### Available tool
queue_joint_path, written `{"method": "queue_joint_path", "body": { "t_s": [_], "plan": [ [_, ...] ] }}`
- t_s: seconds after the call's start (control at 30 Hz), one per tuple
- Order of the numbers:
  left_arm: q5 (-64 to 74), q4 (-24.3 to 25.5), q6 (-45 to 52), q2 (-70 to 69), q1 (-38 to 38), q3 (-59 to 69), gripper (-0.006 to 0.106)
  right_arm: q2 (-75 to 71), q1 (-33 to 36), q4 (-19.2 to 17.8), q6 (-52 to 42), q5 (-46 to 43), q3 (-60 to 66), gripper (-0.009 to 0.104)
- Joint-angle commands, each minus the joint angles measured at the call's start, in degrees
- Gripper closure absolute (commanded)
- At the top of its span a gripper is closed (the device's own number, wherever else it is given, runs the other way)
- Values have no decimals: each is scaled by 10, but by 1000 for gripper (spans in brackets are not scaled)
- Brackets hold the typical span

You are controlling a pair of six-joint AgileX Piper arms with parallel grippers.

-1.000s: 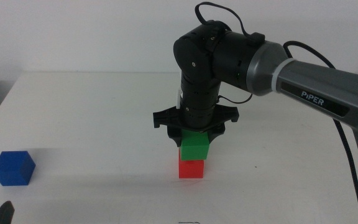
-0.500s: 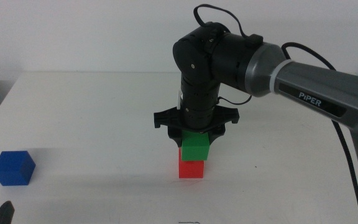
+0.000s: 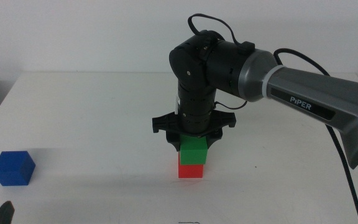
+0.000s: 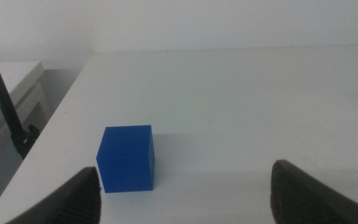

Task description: Stack red cubes first, then green, then blue cubes in a specific spot.

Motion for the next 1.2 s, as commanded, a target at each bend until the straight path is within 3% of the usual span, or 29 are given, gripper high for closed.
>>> {"method": "queue_joint_path", "body": {
  "t_s": [0.0,0.33,0.37,0.7,0.83,1.17],
  "plan": [
    [-46,-3,-4,-11,-1,-2,7,-33,0,-12,1,-16,-17,96],
    [-46,-3,-4,-11,-1,-2,7,-33,0,-21,1,-20,-17,86],
    [-46,-3,-4,-11,-1,-2,7,-33,3,-21,1,-27,-17,64],
    [-46,-3,-4,-11,-1,-2,7,-33,3,-21,-8,-31,-17,32],
    [-46,-3,-4,-11,-1,-2,7,-33,3,-20,-16,-34,-17,26],
    [-46,-3,-4,-11,-1,-2,7,-131,-1,-40,-65,11,-17,25]
  ]
}}
